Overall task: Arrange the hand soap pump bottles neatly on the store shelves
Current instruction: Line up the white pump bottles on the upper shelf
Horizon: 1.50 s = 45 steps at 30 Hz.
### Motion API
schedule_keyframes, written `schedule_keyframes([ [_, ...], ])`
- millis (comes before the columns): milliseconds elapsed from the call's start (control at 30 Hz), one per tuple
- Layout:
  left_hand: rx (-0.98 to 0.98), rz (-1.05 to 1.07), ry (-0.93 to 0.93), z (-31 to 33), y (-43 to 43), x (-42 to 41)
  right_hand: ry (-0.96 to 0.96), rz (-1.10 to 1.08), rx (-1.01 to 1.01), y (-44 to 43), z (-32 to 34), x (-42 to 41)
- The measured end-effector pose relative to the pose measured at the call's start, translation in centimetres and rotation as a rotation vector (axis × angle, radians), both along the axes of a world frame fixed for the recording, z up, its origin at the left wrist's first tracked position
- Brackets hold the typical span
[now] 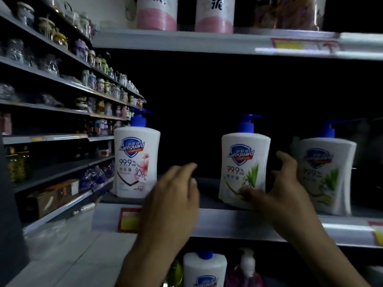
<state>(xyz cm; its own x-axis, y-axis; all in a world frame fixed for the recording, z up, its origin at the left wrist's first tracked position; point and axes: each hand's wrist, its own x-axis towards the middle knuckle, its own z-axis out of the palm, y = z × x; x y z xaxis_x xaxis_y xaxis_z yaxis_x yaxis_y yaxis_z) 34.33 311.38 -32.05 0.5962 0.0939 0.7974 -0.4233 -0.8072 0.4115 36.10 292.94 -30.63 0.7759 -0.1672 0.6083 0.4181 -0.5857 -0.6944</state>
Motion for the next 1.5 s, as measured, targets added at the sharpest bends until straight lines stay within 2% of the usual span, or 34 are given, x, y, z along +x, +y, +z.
schedule_keyframes([
  [100, -0.011, 0.038, -0.046, -0.3, -0.6, 0.9, 0.182, 0.159, 0.012, -1.2, 0.7, 2.0],
  [200, -0.217, 0.234, -0.228, 0.6, 2.2, 0.9, 0.24, 0.284, -0.016, -1.2, 1.4, 3.0],
  [233, -0.275, 0.309, -0.218, 0.8, 3.7, 0.8, 0.248, 0.327, -0.019, -1.0, 1.6, 3.2],
  [300, -0.352, 0.345, -0.051, 0.8, 6.7, 0.8, 0.248, 0.421, -0.026, -0.3, 1.7, 3.5],
  [367, -0.431, 0.201, 0.128, 0.5, 8.9, 0.9, 0.231, 0.486, -0.052, 0.6, 1.8, 3.8],
  [433, -0.517, 0.021, 0.207, 0.3, 9.9, 1.0, 0.212, 0.545, -0.087, 1.7, 1.9, 3.8],
  [600, -0.451, -0.002, 0.21, 0.3, 9.9, 1.7, 0.197, 0.702, -0.138, 4.7, 2.2, 3.5],
  [933, -0.344, -0.013, 0.272, 0.6, 10.9, 2.9, 0.178, 0.796, -0.178, 9.0, 1.9, 4.9],
  [1067, -0.254, 0.017, 0.296, 0.5, 11.3, 3.3, 0.23, 0.87, -0.222, 10.4, 2.1, 5.0],
  [1267, -0.405, -0.122, 0.332, 0.9, 11.1, 1.9, 0.288, 0.895, -0.2, 12.5, 2.2, 5.4],
  [1367, -0.343, -0.195, 0.362, 0.9, 11.0, 1.6, 0.294, 0.887, -0.207, 13.1, 2.2, 5.4],
  [1500, -0.287, -0.173, 0.368, 0.6, 11.2, 1.9, 0.31, 0.94, -0.173, 13.1, 2.3, 5.4],
])
